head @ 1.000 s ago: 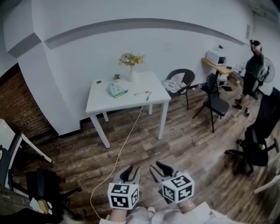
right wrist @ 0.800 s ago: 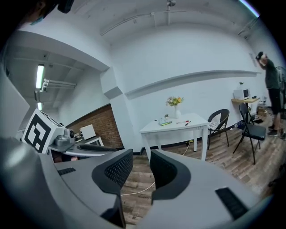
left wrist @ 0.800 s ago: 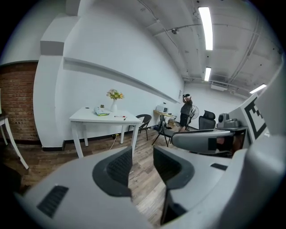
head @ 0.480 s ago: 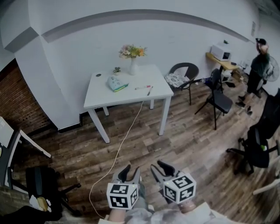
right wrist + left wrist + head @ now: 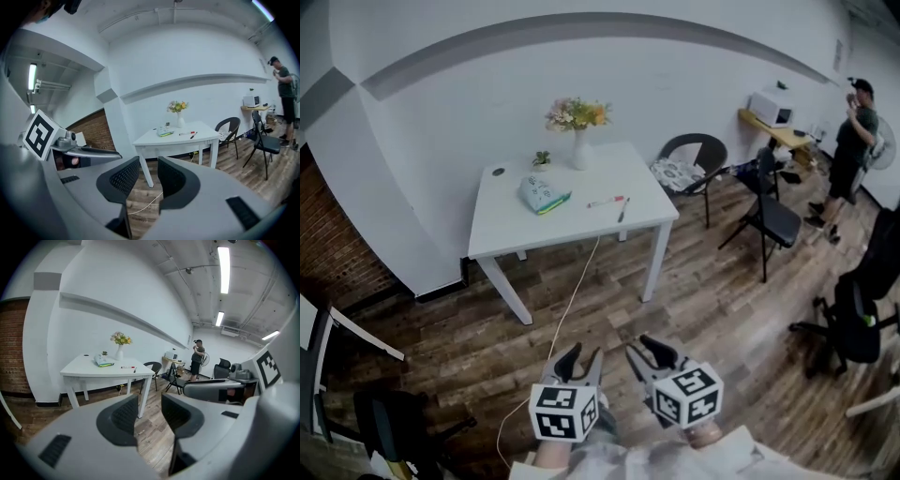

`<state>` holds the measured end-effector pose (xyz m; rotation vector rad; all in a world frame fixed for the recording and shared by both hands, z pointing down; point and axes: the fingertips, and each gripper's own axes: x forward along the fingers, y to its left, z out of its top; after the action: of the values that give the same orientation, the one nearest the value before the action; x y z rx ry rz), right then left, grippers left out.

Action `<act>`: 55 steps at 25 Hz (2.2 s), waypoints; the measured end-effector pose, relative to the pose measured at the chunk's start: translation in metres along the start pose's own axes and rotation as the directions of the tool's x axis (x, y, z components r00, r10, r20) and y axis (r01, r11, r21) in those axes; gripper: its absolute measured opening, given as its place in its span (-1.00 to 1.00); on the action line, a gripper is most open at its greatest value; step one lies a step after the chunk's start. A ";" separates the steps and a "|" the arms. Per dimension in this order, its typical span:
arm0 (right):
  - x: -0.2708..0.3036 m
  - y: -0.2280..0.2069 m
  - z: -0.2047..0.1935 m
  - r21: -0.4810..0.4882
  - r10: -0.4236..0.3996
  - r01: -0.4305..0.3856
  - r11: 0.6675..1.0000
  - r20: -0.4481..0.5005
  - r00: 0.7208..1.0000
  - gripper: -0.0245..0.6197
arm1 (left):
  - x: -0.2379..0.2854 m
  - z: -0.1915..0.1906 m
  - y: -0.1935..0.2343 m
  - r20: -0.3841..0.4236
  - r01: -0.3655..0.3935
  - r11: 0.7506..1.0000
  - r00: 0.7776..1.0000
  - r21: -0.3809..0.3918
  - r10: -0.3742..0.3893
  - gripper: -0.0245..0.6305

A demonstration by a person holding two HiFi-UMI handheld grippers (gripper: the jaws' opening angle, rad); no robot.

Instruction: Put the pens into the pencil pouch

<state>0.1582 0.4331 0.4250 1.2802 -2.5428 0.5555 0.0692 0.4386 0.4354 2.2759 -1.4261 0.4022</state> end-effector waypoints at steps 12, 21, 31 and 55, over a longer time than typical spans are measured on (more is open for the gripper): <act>0.124 -0.031 0.084 -0.008 -0.012 0.013 1.000 0.064 0.998 -0.61 | 0.087 0.079 0.098 0.004 0.047 0.998 0.999 0.047 -0.047 -0.51; 0.159 -0.047 0.087 0.015 -0.034 0.034 0.999 0.017 0.999 -0.61 | 0.113 0.079 0.131 -0.035 0.047 0.999 0.998 0.010 -0.046 -0.51; 0.211 -0.061 0.096 0.007 -0.001 0.001 1.000 -0.016 1.000 -0.61 | 0.144 0.089 0.167 -0.056 0.015 1.000 0.998 -0.006 -0.015 -0.51; 0.405 -0.192 0.225 -0.064 0.111 -0.113 0.992 -0.038 0.993 -0.61 | 0.337 0.234 0.270 -0.027 -0.069 0.998 0.997 -0.005 0.068 -0.51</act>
<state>0.0659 -0.0599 0.4182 1.1018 -2.5935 0.5064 -0.0248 -0.0437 0.4382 2.2140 -1.4934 0.4473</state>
